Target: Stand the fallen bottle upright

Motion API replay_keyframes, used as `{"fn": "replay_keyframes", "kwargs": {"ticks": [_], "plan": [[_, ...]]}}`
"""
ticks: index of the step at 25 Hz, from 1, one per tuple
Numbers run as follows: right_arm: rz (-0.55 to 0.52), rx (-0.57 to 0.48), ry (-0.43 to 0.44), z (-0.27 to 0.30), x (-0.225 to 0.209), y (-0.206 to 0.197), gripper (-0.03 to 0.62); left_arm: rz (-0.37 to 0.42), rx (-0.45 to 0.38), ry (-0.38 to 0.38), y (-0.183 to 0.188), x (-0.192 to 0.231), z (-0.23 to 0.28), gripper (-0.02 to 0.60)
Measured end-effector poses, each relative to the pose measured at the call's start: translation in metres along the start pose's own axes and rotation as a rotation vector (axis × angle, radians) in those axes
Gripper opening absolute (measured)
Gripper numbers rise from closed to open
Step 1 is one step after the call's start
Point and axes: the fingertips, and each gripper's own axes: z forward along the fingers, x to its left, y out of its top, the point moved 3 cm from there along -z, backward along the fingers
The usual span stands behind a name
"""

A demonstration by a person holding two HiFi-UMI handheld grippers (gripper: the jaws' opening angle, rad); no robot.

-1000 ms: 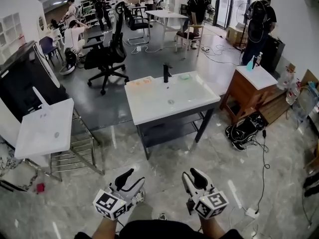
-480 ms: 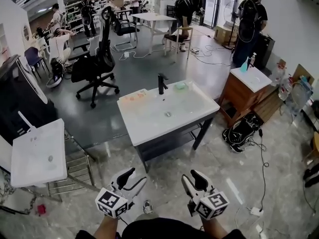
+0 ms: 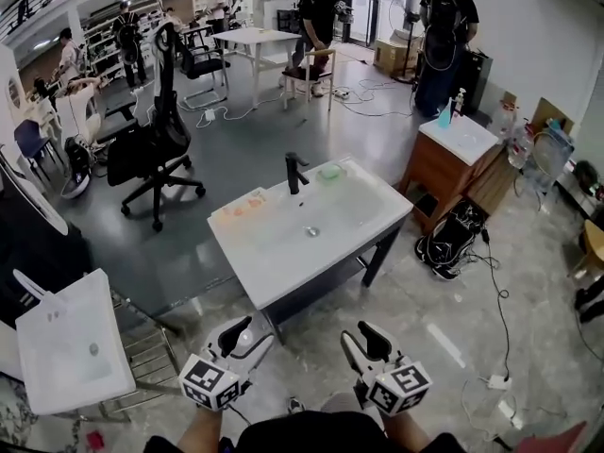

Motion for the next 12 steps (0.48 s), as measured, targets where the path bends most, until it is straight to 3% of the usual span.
{"fn": "replay_keyframes", "kwargs": {"ticks": [6, 12], "plan": [[0.004, 0.018, -0.023, 0.029, -0.013, 0.000, 0.158, -0.026, 0.025, -0.025, -0.008, 0.027, 0.026, 0.225], [0.017, 0.045, 0.015, 0.074, -0.046, 0.003, 0.158, -0.049, 0.041, 0.015, -0.012, 0.058, 0.064, 0.225]]}}
